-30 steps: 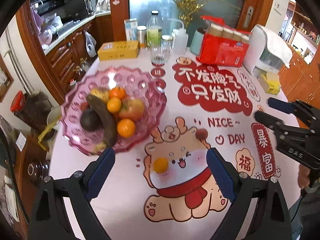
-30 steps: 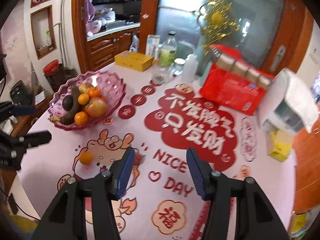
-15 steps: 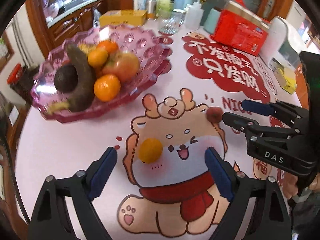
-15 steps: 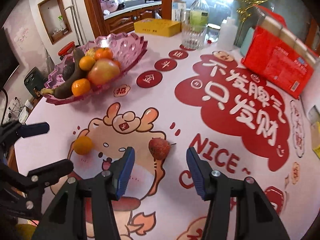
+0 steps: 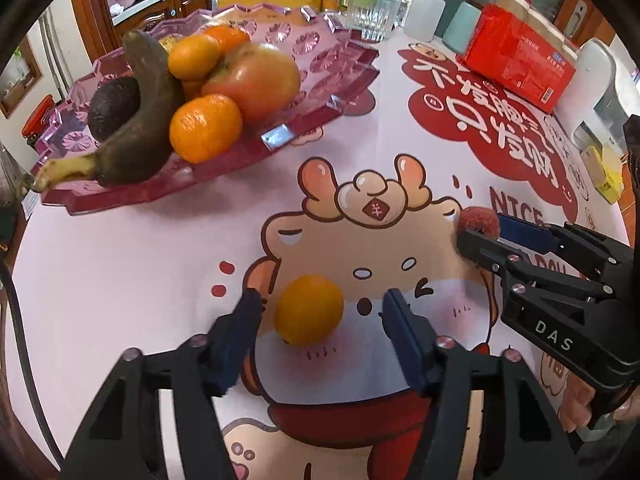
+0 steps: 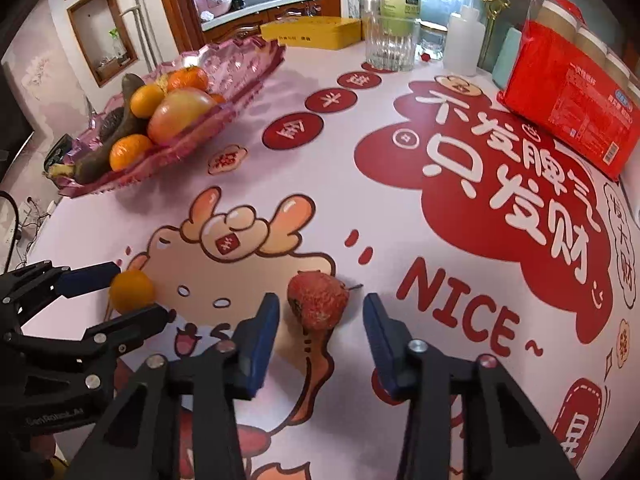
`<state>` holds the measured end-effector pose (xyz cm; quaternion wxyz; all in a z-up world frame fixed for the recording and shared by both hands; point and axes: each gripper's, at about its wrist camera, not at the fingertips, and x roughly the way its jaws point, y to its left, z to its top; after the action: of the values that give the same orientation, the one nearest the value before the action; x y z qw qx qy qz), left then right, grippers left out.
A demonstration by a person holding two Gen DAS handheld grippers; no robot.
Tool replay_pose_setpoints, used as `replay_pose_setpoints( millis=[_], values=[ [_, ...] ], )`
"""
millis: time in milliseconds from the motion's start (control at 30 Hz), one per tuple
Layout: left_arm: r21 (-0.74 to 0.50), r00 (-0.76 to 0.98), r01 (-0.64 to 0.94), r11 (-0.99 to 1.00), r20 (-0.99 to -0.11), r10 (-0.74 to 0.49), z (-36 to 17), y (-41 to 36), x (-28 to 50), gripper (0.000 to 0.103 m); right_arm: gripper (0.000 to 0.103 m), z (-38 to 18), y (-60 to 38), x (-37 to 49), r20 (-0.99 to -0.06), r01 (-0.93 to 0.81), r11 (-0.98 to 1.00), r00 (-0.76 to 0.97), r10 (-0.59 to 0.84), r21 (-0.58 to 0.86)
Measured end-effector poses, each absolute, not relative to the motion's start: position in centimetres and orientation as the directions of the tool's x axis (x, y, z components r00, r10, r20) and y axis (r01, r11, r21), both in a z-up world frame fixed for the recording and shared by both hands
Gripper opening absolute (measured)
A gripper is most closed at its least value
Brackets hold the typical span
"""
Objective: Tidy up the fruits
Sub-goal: 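Grasp the red lychee with the right tool while the left tool grasps the small orange, then lift the lychee and small orange and carry them over the pink bowl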
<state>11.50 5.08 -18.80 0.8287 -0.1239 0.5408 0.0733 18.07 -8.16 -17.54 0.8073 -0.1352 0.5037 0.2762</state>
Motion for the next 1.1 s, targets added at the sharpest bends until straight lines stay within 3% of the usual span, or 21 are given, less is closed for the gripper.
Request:
replay_pose_setpoints(
  millis=[233, 700, 1100],
  values=[
    [-0.107, 0.408, -0.248, 0.963, -0.913, 0.004, -19.2, 4.8, 11.9, 0.031, 0.030, -17.9, -8.3, 17.7, -0.879, -0.567, 0.822, 0.367, 0.304, 0.048],
    [-0.153, 0.403, -0.244, 0.958, -0.914, -0.044, -17.9, 5.1, 10.0, 0.030, 0.027, -17.2, -7.9, 15.6, -0.887, -0.572, 0.818, 0.342, 0.311, 0.066],
    [-0.175, 0.440, -0.217, 0.960, -0.896, -0.063, -12.2, 6.1, 6.2, 0.030, 0.027, -12.3, -7.1, 10.6, -0.854, -0.594, 0.801, 0.377, 0.359, 0.075]
  ],
)
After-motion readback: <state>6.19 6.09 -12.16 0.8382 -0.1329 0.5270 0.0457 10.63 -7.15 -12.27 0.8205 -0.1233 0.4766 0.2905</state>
